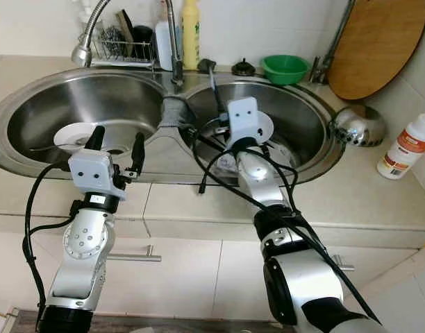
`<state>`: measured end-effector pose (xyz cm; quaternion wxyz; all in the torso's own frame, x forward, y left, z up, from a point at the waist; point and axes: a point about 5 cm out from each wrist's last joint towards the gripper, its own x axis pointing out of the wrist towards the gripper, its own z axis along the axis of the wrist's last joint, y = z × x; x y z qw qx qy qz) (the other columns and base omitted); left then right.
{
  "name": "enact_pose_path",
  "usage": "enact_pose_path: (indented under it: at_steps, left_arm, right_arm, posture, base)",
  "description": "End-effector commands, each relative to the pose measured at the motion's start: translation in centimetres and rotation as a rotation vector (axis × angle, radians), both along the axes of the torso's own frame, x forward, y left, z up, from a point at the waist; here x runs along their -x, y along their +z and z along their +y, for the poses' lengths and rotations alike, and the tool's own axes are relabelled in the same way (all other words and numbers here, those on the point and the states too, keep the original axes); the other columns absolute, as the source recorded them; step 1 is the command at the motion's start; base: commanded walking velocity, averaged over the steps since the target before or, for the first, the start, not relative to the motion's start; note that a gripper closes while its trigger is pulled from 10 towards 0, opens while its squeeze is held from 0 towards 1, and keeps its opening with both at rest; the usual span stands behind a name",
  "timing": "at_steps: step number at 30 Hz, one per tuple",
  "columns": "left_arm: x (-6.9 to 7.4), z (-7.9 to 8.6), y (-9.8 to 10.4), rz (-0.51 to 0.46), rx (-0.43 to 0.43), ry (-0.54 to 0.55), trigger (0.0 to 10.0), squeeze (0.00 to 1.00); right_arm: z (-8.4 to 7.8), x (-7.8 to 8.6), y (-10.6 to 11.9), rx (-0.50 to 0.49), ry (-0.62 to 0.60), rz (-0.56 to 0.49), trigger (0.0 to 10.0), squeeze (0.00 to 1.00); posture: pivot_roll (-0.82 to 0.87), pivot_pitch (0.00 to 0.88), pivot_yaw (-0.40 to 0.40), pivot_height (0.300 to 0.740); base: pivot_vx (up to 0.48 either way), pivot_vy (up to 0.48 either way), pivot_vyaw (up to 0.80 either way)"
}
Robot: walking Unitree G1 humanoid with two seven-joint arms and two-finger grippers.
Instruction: Kitchen organization
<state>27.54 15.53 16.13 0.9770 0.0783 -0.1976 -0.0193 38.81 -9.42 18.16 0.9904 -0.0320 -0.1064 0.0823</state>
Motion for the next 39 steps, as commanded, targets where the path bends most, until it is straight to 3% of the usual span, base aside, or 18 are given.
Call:
enact_pose_path:
  at_steps: [1,14,15,16,17,21,33,39]
  left_arm:
    - [0.0,-0.1,0.1,0.004,-0.012,-0.006,10.0,0.00]
    - [0.0,-0.2,-0.2,0.027,0.020,-0.011,10.0,0.00]
    - [0.0,-0.2,-0.2,0.030,0.017,-0.012,10.0,0.00]
    - [0.0,-0.2,-0.2,0.031,0.015,-0.013,10.0,0.00]
    - [0.0,-0.2,-0.2,0.033,0.007,-0.014,10.0,0.00]
    - [0.0,-0.4,-0.4,0.040,0.006,-0.026,10.0,0.00]
    - [0.1,-0.3,-0.3,0.034,0.002,-0.032,10.0,0.00]
    - [0.1,-0.3,-0.3,0.034,0.000,-0.034,10.0,0.00]
  right_arm:
    - [-0.7,-0.3,0.4,-0.026,-0.028,-0.005,10.0,1.00]
    - [-1.6,0.9,2.3,-0.098,-0.032,-0.139,10.0,1.00]
    - [-1.7,1.2,2.3,-0.094,-0.027,-0.147,10.0,0.09]
    - [-1.7,1.4,2.2,-0.091,-0.024,-0.152,10.0,0.09]
    - [-1.8,1.7,2.0,-0.086,-0.017,-0.152,10.0,0.00]
    - [-2.9,2.8,0.2,-0.041,-0.023,-0.115,10.0,0.00]
    - [-2.3,5.0,0.0,0.020,0.014,-0.162,10.0,0.00]
    - [-2.8,5.5,-0.1,0.008,-0.008,-0.157,10.0,0.00]
  posture:
    - [0.08,0.009,-0.049,0.740]
    - [0.08,0.005,-0.053,0.740]
    - [0.08,0.004,-0.054,0.740]
    - [0.08,0.004,-0.054,0.740]
    - [0.08,0.004,-0.054,0.740]
    - [0.07,0.000,-0.053,0.740]
    - [0.07,0.000,-0.051,0.740]
    - [0.07,0.000,-0.046,0.740]
  base:
    - [0.000,0.000,0.00]
    - [0.000,0.000,0.00]
    - [0.000,0.000,0.00]
    - [0.000,0.000,0.00]
    - [0.000,0.330,0.00]
    - [0.000,0.480,0.00]
    - [0.000,0.480,0.00]
    - [0.000,0.480,-0.27]
